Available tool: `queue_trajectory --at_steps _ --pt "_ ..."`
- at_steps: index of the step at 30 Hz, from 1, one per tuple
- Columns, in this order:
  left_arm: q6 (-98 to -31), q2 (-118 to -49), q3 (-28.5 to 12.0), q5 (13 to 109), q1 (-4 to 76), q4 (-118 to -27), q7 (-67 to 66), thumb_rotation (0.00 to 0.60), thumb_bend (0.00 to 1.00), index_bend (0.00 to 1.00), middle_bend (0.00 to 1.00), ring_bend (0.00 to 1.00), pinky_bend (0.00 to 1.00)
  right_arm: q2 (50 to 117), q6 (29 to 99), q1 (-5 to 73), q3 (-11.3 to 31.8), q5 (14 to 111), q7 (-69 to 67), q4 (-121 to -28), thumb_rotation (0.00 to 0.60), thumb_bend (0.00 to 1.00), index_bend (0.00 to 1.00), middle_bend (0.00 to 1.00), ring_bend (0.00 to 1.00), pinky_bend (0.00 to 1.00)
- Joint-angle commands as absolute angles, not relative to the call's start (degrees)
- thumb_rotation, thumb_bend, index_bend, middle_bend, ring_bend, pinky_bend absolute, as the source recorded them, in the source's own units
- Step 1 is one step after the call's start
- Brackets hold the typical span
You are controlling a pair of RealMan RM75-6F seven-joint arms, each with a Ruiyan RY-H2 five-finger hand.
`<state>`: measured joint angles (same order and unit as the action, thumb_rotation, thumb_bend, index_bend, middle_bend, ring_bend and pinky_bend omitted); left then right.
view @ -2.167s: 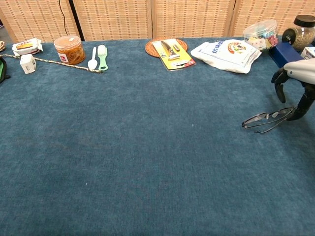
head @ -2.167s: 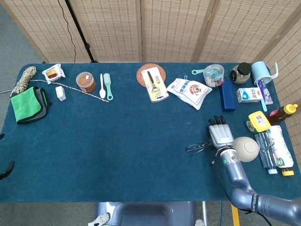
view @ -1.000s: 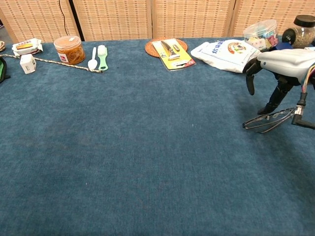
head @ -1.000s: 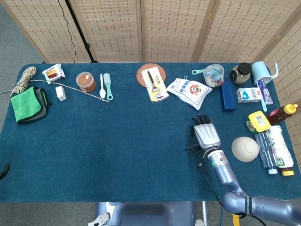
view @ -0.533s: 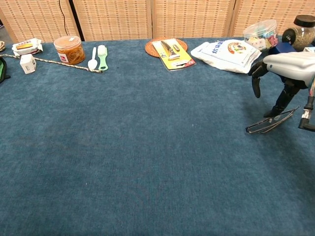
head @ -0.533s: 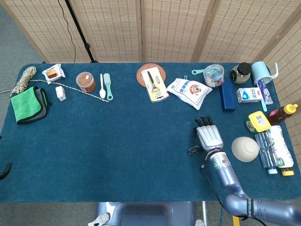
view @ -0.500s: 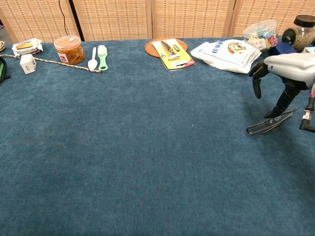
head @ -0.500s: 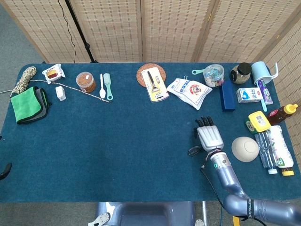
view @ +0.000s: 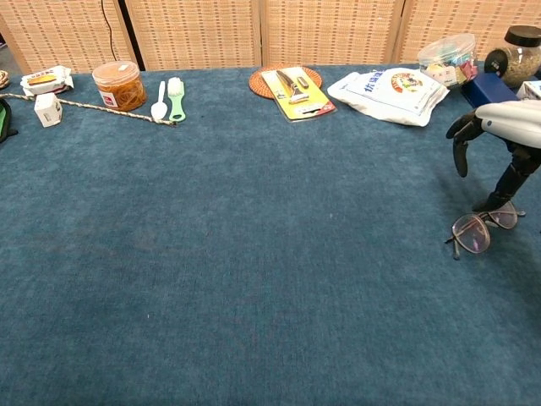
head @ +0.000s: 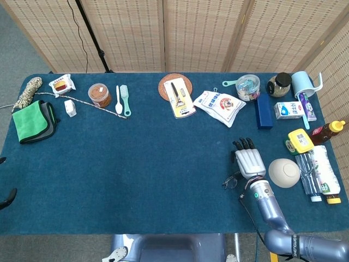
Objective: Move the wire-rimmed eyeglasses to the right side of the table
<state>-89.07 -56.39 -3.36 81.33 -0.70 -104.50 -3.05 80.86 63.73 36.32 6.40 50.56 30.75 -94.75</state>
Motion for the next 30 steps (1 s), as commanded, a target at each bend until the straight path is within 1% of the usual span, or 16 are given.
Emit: queue_trajectory --at_steps 1,5,9,13,18,21,30 --pt "-89.14 -56.32 -3.38 81.34 -0.72 -104.57 -3.05 0.6 0.29 0.15 0.0 0.0 0.01 80.02 64.43 35.88 6.66 52.09 29.75 -95.62 0.6 0.0 0.49 0.14 0.0 0.0" --pt "-89.2 -56.19 -3.32 81.2 -0.85 -104.6 -3.06 0.6 0.29 0.15 0.0 0.0 0.01 78.36 65.54 35.0 6.98 54.0 28.13 -97.11 0.6 0.0 0.43 0.12 0.0 0.0" --pt "-89.17 -56.06 -3.14 81.04 -1.04 -104.62 -3.04 0.6 0.29 0.15 0.0 0.0 0.01 76.45 67.28 33.48 6.84 56.01 26.32 -98.45 0.6 0.0 0.34 0.08 0.0 0.0" --pt "-89.17 -55.9 -2.83 80.91 -1.33 -104.54 -3.19 0.6 0.29 0.15 0.0 0.0 0.01 74.54 70.4 30.88 5.85 58.66 24.64 -99.35 0.6 0.0 0.24 0.05 0.0 0.0" --pt "-89.18 -55.91 -2.41 80.8 -1.65 -104.36 -4.1 0.6 0.29 0.15 0.0 0.0 0.01 72.72 75.28 27.16 4.36 61.51 23.88 -100.51 0.6 0.0 0.16 0.03 0.0 0.0" --pt "-90.21 -57.2 -2.24 81.2 -2.11 -103.76 -5.13 0.6 0.29 0.15 0.0 0.0 0.01 72.13 80.3 23.42 3.21 63.65 22.74 -100.76 0.6 0.0 0.14 0.02 0.0 0.0" --pt "-90.48 -57.74 -1.06 81.95 -3.09 -103.35 -4.96 0.6 0.29 0.15 0.0 0.0 0.01 71.43 87.55 16.24 1.64 67.65 19.29 -99.42 0.6 0.0 0.12 0.0 0.0 0.0"
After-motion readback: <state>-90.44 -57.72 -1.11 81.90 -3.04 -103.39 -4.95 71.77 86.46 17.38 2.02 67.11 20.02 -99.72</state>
